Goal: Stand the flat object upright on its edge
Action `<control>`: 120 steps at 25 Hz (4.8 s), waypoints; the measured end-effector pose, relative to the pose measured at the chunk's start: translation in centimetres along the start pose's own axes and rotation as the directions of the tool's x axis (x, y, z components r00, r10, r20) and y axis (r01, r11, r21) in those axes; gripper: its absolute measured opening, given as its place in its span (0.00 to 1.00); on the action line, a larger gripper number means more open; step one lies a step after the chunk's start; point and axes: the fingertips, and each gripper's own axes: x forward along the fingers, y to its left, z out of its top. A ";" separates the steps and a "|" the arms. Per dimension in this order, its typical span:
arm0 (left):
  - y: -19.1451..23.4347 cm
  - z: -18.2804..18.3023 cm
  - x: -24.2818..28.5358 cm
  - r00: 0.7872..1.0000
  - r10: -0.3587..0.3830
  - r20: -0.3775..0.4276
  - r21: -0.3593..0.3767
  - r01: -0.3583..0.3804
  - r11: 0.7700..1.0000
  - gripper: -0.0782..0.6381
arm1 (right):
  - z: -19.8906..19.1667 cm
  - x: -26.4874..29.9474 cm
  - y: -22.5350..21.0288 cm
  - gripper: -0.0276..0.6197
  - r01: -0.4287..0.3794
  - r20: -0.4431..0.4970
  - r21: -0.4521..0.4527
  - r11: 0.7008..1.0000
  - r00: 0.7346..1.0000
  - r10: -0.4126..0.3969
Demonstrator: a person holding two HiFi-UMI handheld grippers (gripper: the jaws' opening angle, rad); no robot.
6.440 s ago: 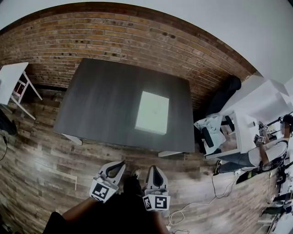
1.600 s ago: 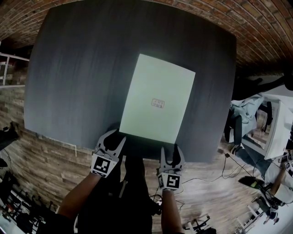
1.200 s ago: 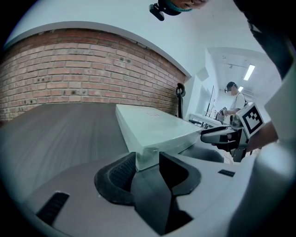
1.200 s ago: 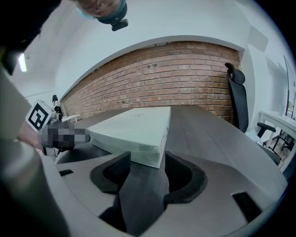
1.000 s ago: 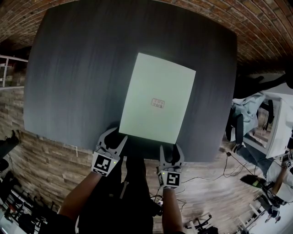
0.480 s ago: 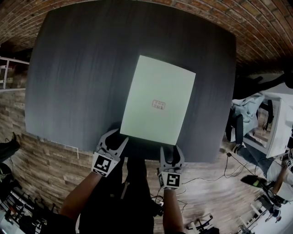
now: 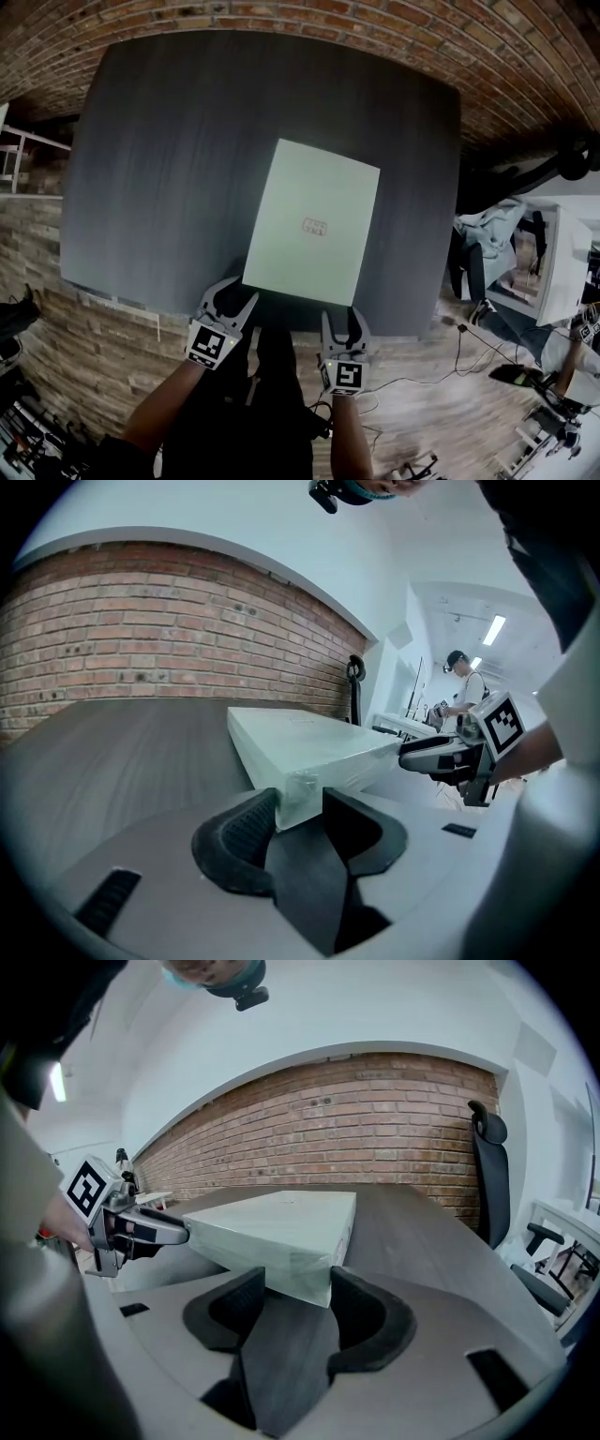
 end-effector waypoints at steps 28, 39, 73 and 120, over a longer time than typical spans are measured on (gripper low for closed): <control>-0.8 9.5 -5.6 0.990 -0.086 0.115 0.094 0.075 0.993 0.38 | 10.4 -4.9 1.9 0.39 -0.040 0.156 -0.073 0.997 0.986 0.051; 0.3 14.1 -6.9 0.969 -0.177 0.173 0.185 0.145 0.972 0.39 | 15.2 -4.8 2.3 0.41 0.013 0.214 -0.092 0.996 0.977 0.007; 0.4 20.9 -4.0 0.964 -0.091 0.248 0.189 0.044 0.981 0.40 | 21.7 -3.9 -2.9 0.36 -0.004 0.316 -0.126 0.992 0.948 0.044; -6.0 34.7 11.4 0.989 -0.138 -0.051 -0.074 0.134 0.988 0.38 | 30.2 -1.3 -24.1 0.32 -0.042 0.099 0.183 0.982 0.995 0.024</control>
